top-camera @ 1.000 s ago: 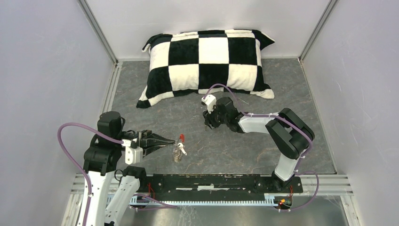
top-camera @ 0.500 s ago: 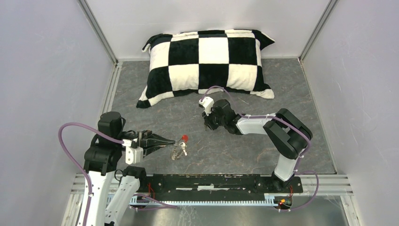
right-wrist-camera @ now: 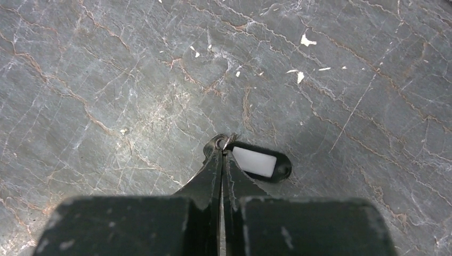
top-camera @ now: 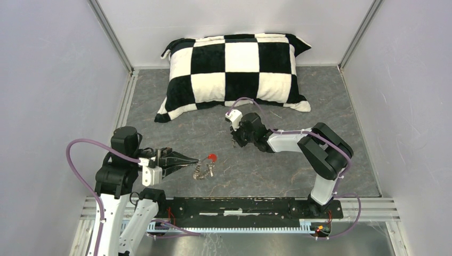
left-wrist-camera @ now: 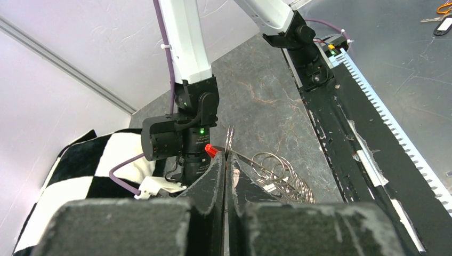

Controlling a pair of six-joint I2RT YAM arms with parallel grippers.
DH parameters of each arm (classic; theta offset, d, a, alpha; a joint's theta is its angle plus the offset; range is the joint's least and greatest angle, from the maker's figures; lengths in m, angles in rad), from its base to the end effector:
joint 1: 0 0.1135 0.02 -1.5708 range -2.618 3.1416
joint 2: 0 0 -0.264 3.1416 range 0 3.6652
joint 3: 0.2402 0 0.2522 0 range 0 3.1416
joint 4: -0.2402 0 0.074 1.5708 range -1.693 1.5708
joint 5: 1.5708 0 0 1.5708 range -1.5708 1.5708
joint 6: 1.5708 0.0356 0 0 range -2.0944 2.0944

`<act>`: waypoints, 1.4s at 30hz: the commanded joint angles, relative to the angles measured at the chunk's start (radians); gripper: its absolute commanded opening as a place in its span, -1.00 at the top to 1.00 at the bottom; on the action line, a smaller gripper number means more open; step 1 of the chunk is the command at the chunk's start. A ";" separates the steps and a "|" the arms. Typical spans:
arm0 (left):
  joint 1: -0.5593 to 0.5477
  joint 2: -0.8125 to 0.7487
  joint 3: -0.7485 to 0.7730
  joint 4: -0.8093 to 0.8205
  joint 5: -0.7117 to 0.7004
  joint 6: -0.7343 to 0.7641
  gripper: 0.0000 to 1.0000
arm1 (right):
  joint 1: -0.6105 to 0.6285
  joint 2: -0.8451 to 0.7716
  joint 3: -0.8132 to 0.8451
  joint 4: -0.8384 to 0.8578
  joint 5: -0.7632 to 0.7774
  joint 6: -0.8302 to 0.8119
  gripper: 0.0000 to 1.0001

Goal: Put the keys on the keyring

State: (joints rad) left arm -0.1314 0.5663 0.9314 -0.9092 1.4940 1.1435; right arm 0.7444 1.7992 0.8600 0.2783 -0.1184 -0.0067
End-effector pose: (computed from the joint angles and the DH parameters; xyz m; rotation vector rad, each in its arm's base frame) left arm 0.0650 -0.0444 0.3589 1.5022 0.7297 -0.7945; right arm 0.2613 0.2464 0.1412 -0.8974 2.0960 0.5279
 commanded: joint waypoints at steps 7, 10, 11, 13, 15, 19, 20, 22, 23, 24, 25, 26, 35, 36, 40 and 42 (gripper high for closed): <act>-0.001 0.000 0.008 0.020 0.048 -0.035 0.96 | 0.009 -0.336 -0.225 0.201 -0.166 -0.212 0.99; -0.001 0.012 0.004 0.017 0.078 -0.068 0.96 | 0.030 -0.515 -0.312 0.189 -0.241 -0.310 0.99; -0.001 0.016 0.002 0.018 0.086 -0.079 0.96 | 0.040 -0.563 -0.325 0.160 -0.256 -0.341 0.99; -0.001 0.026 0.000 0.018 0.099 -0.101 0.96 | 0.070 -0.660 -0.337 0.092 -0.279 -0.411 0.99; -0.001 0.039 0.001 0.018 0.112 -0.122 0.96 | 0.109 -0.745 -0.327 0.013 -0.294 -0.477 0.99; -0.001 0.063 0.000 0.022 0.139 -0.168 0.96 | 0.192 -0.878 -0.255 -0.162 -0.299 -0.587 0.99; -0.001 0.067 -0.001 0.021 0.140 -0.177 0.96 | 0.209 -0.896 -0.235 -0.194 -0.299 -0.607 0.99; -0.003 0.069 -0.008 0.021 0.141 -0.184 0.96 | 0.245 -0.925 -0.179 -0.249 -0.296 -0.636 0.99; -0.003 0.068 -0.011 0.022 0.142 -0.187 0.96 | 0.262 -0.933 -0.150 -0.273 -0.292 -0.646 0.99; -0.005 0.067 -0.014 0.023 0.141 -0.189 0.96 | 0.281 -0.935 -0.119 -0.308 -0.291 -0.660 0.99; -0.007 0.067 -0.015 0.023 0.141 -0.193 0.96 | 0.295 -0.932 -0.094 -0.332 -0.295 -0.671 0.99; -0.010 0.067 -0.016 0.022 0.142 -0.195 0.96 | 0.311 -0.923 -0.062 -0.362 -0.303 -0.682 0.99; -0.043 0.063 -0.014 0.024 0.140 -0.198 0.96 | 0.430 -0.798 0.178 -0.565 -0.315 -0.802 0.99; -0.045 0.062 -0.014 0.024 0.141 -0.195 0.96 | 0.440 -0.784 0.199 -0.582 -0.309 -0.812 0.99; -0.046 0.057 -0.014 0.024 0.140 -0.180 0.96 | 0.484 -0.737 0.264 -0.628 -0.301 -0.842 0.99; -0.047 0.054 -0.016 0.026 0.139 -0.177 0.95 | 0.503 -0.715 0.286 -0.642 -0.290 -0.851 0.99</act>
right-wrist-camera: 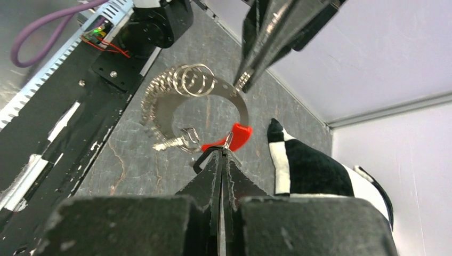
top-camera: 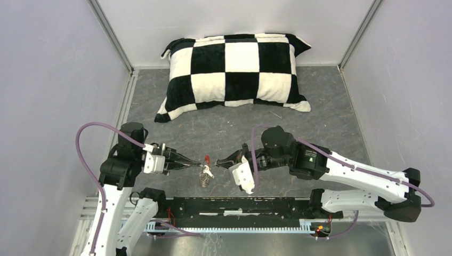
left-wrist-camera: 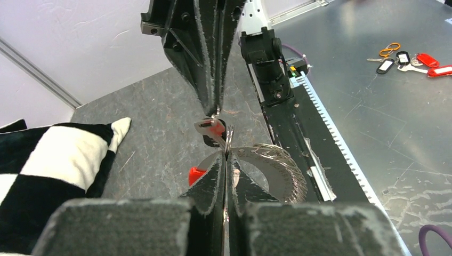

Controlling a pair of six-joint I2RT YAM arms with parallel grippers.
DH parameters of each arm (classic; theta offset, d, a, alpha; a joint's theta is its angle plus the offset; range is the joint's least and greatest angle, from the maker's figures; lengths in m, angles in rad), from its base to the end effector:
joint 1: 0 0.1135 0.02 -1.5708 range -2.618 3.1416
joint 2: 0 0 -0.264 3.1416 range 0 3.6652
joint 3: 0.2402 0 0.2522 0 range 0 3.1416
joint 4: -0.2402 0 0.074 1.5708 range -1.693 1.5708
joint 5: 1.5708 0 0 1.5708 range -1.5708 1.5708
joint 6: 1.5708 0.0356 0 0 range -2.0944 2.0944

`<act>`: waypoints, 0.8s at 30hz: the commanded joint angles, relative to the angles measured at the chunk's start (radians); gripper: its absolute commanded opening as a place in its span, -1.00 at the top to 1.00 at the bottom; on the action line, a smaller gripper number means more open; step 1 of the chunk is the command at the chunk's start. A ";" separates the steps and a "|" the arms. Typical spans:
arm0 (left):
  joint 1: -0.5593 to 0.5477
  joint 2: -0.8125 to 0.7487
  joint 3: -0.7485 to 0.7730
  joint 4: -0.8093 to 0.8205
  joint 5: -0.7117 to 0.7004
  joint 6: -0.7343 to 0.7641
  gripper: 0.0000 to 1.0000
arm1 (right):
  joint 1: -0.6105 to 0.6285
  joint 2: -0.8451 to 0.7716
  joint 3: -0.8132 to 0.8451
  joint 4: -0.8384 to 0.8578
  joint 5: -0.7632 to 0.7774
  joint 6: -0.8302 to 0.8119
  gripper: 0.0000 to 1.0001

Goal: Put the keys on the keyring

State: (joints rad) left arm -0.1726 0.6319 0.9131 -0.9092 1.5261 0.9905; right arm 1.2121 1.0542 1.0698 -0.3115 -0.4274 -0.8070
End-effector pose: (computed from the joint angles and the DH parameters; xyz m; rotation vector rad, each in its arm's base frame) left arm 0.0794 -0.0499 0.3506 1.4605 0.8670 -1.0301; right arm 0.0688 0.2256 0.3758 -1.7435 0.7410 0.6763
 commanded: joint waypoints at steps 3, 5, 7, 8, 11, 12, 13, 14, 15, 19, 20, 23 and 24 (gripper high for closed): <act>-0.007 -0.017 -0.004 0.026 0.102 -0.019 0.96 | 0.050 0.057 0.102 -0.064 0.022 -0.058 0.99; -0.010 -0.023 -0.009 0.026 0.095 -0.014 0.96 | 0.062 0.070 0.117 -0.062 0.032 -0.059 0.99; -0.011 -0.027 -0.011 0.025 0.089 -0.013 0.96 | 0.068 0.079 0.126 -0.053 0.054 -0.054 0.99; -0.013 -0.029 -0.010 0.025 0.086 -0.013 0.96 | 0.071 0.081 0.129 -0.049 0.062 -0.052 0.99; -0.013 -0.034 -0.008 0.026 0.077 -0.008 0.96 | 0.074 0.083 0.135 -0.042 0.085 -0.046 0.99; -0.013 -0.035 -0.008 0.025 0.076 -0.007 0.96 | 0.078 0.087 0.139 -0.041 0.086 -0.044 0.99; -0.013 -0.035 -0.009 0.024 0.076 -0.005 0.96 | 0.078 0.089 0.144 -0.041 0.088 -0.041 0.99; -0.013 -0.037 -0.010 0.024 0.075 -0.002 0.95 | 0.080 0.093 0.151 -0.044 0.089 -0.040 0.99; -0.013 -0.038 -0.011 0.024 0.072 0.002 0.96 | 0.084 0.095 0.155 -0.045 0.090 -0.040 0.99; -0.013 -0.042 -0.012 0.024 0.055 0.018 0.96 | 0.096 0.103 0.166 -0.045 0.088 -0.038 0.99; -0.013 -0.044 -0.013 0.024 0.053 0.020 0.96 | 0.100 0.107 0.169 -0.046 0.087 -0.038 0.99; -0.013 -0.044 -0.012 0.024 0.047 0.023 0.96 | 0.109 0.116 0.179 -0.057 0.086 -0.044 0.99; -0.013 -0.044 -0.013 0.024 0.046 0.024 0.96 | 0.112 0.119 0.181 -0.061 0.085 -0.046 0.99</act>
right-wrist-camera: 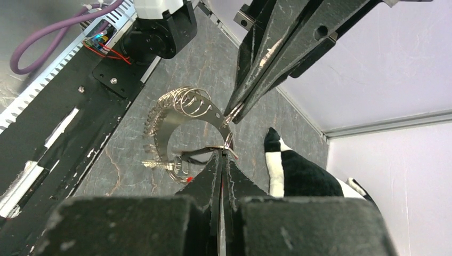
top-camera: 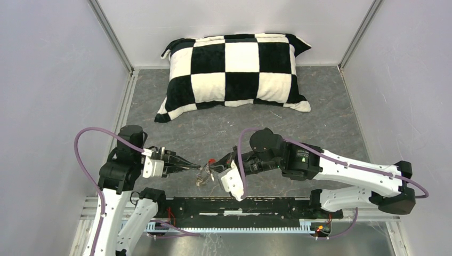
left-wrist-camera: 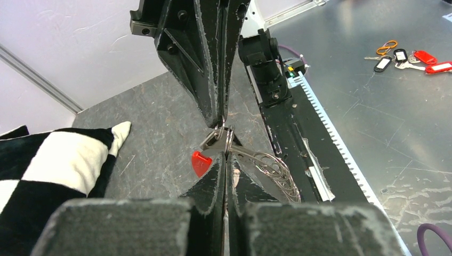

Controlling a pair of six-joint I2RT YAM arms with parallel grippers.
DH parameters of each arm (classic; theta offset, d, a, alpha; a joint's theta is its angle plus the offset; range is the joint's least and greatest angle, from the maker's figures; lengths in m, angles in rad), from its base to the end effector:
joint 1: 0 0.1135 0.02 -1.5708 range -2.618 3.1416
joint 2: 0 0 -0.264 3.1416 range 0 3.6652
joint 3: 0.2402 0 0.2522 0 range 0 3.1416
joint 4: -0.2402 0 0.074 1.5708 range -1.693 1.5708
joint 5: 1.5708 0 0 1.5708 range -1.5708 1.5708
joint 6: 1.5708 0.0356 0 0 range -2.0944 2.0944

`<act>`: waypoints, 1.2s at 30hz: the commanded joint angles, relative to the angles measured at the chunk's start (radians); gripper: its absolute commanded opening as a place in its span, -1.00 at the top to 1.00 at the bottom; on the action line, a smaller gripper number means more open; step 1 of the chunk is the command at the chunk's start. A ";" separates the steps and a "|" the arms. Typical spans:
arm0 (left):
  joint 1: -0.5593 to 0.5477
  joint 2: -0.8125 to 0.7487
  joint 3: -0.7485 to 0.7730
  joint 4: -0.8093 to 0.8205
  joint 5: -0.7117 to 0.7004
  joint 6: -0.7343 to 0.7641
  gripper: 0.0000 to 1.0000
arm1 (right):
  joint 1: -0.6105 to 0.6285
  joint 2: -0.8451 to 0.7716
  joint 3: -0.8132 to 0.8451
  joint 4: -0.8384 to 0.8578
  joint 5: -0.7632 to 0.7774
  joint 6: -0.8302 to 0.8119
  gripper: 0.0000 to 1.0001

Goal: Put the keys on the keyring

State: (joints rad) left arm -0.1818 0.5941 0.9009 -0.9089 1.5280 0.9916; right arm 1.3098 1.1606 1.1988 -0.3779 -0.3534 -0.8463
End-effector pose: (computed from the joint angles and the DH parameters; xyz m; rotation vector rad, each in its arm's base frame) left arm 0.0711 -0.0492 0.3497 1.4722 0.8374 -1.0184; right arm 0.0548 0.2529 0.3891 -1.8127 0.6971 0.6478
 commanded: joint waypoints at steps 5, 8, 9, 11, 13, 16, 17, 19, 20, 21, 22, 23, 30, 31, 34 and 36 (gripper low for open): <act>-0.004 -0.006 0.002 0.024 0.037 0.027 0.96 | 0.024 0.018 0.059 -0.001 0.017 -0.011 0.99; -0.004 -0.005 0.001 0.024 0.034 0.027 0.96 | 0.030 0.016 0.062 -0.001 0.020 -0.013 0.99; -0.004 -0.005 0.001 0.024 0.032 0.029 0.96 | 0.032 0.014 0.062 -0.001 0.019 -0.013 0.99; -0.004 -0.004 0.001 0.024 0.027 0.030 0.96 | 0.036 0.013 0.063 -0.002 0.023 -0.014 0.99; -0.004 -0.002 0.001 0.024 0.022 0.029 0.96 | 0.041 0.014 0.064 -0.006 0.026 -0.014 0.99; -0.004 0.002 0.002 0.024 0.013 0.033 0.96 | 0.047 0.015 0.067 -0.013 0.027 -0.017 0.99; -0.004 0.004 0.001 0.023 0.011 0.035 0.96 | 0.049 0.014 0.067 -0.016 0.027 -0.019 0.99; -0.004 0.004 0.002 0.022 0.009 0.036 0.96 | 0.051 0.016 0.068 -0.019 0.031 -0.020 0.99; -0.004 0.005 0.002 0.022 0.009 0.036 0.95 | 0.052 0.015 0.070 -0.022 0.031 -0.022 0.99; -0.004 0.006 0.001 0.022 0.008 0.036 0.96 | 0.055 0.014 0.070 -0.021 0.032 -0.022 0.99; -0.004 0.006 0.001 0.022 0.006 0.036 0.96 | 0.057 0.015 0.071 -0.022 0.033 -0.022 0.99; -0.004 0.006 0.001 0.023 0.004 0.036 0.96 | 0.057 0.017 0.073 -0.024 0.033 -0.023 0.99; -0.004 0.009 0.006 0.023 -0.002 0.035 0.95 | 0.067 0.019 0.080 -0.012 0.044 -0.025 0.99; -0.004 0.010 0.006 0.022 -0.004 0.035 0.96 | 0.067 0.020 0.079 -0.009 0.045 -0.025 0.99; -0.004 0.012 0.009 0.020 -0.011 0.034 0.96 | 0.069 0.024 0.082 -0.009 0.051 -0.026 0.99; -0.004 0.014 0.013 0.019 -0.014 0.028 0.95 | 0.071 0.025 0.080 -0.008 0.057 -0.027 0.99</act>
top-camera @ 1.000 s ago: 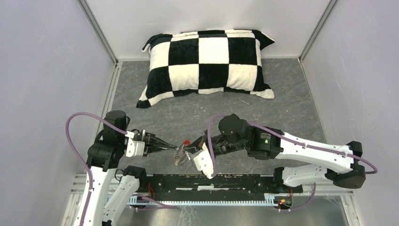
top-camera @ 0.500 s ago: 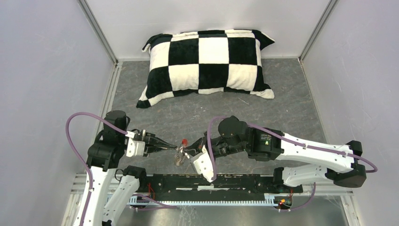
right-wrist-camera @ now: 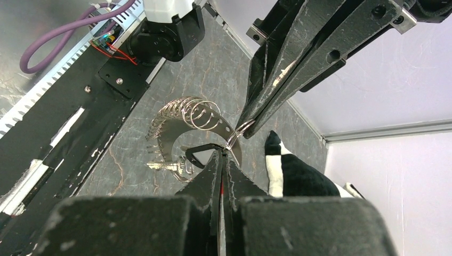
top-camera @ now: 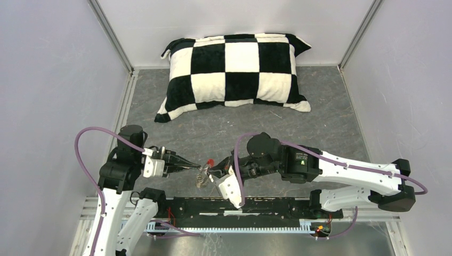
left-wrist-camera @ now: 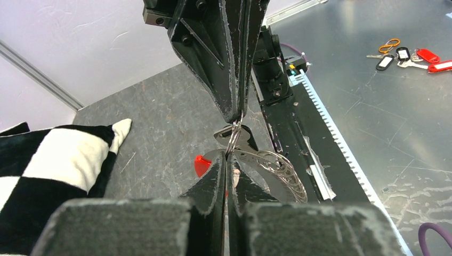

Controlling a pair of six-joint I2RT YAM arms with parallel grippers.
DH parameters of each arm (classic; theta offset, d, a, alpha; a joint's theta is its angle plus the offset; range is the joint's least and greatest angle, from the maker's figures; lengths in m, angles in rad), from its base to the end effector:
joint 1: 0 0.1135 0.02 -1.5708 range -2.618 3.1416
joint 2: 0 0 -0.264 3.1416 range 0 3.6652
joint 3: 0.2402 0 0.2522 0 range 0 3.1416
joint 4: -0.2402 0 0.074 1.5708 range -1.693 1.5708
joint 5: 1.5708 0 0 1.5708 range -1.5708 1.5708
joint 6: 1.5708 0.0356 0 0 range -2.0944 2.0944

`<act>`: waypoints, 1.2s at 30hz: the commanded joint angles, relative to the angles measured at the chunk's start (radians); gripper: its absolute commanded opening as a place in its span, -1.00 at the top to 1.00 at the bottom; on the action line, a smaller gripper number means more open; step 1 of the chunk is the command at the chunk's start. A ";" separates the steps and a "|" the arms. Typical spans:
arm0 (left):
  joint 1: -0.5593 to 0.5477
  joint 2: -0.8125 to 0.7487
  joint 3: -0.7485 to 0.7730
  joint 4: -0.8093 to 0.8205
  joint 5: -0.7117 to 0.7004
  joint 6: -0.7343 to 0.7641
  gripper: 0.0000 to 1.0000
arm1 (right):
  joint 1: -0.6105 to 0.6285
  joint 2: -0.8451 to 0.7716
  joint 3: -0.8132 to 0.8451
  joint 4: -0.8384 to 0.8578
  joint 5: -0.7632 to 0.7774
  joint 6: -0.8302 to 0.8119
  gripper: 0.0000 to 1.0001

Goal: Put the keys on the keyring

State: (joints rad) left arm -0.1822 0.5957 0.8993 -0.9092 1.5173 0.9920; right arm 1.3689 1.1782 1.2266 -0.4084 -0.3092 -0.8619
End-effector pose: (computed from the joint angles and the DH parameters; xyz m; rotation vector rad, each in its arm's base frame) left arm 0.0719 -0.0494 0.3489 1.4723 0.8484 -1.0119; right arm 0.0419 0.2586 0.3912 -1.8477 0.6702 0.6340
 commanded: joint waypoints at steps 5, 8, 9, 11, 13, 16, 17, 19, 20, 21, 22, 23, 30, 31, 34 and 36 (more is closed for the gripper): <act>-0.003 0.016 0.026 0.017 -0.016 0.001 0.95 | 0.012 0.002 0.042 0.040 0.073 0.001 0.99; -0.004 0.014 0.033 0.016 -0.027 -0.029 0.96 | 0.012 -0.005 0.028 0.048 0.129 0.014 0.99; -0.004 0.014 0.035 0.015 -0.030 -0.037 0.96 | 0.012 -0.009 0.021 0.052 0.149 0.018 0.99; -0.003 0.012 0.036 0.015 -0.040 -0.054 0.95 | 0.012 -0.014 0.010 0.054 0.171 0.023 0.99; -0.003 0.009 0.036 0.015 -0.044 -0.067 0.96 | 0.011 -0.013 0.008 0.045 0.178 0.021 0.99; -0.003 0.007 0.036 0.016 -0.051 -0.088 0.95 | 0.013 -0.010 0.013 0.031 0.185 0.017 0.99; -0.003 0.007 0.036 0.016 -0.055 -0.092 0.96 | 0.013 -0.010 0.015 0.032 0.183 0.016 0.99; -0.003 0.008 0.039 0.015 -0.063 -0.094 0.96 | 0.015 -0.006 0.019 0.025 0.179 0.011 0.99; -0.003 0.009 0.042 0.016 -0.067 -0.096 0.96 | 0.016 -0.003 0.024 0.015 0.177 0.007 0.99; -0.003 0.010 0.044 0.015 -0.069 -0.097 0.96 | 0.019 0.002 0.029 0.006 0.173 0.003 0.99; -0.003 0.011 0.045 0.015 -0.071 -0.098 0.96 | 0.019 0.006 0.036 -0.005 0.170 0.000 0.99; -0.003 0.012 0.045 0.015 -0.074 -0.099 0.96 | 0.023 0.010 0.041 -0.013 0.163 -0.004 0.99; -0.003 0.011 0.044 0.015 -0.087 -0.088 0.96 | 0.031 0.025 0.061 -0.048 0.125 -0.017 0.99; -0.003 0.012 0.042 0.015 -0.086 -0.087 0.96 | 0.033 0.023 0.062 -0.044 0.124 -0.016 0.99; -0.003 0.009 0.036 0.015 -0.089 -0.086 0.96 | 0.034 0.023 0.059 -0.026 0.127 -0.015 0.99; -0.003 0.005 0.034 0.016 -0.089 -0.087 0.96 | 0.036 0.023 0.059 -0.019 0.139 -0.014 0.99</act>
State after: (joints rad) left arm -0.1829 0.6041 0.9077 -0.9096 1.4166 0.9325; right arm 1.3945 1.2060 1.2339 -0.4576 -0.1680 -0.8692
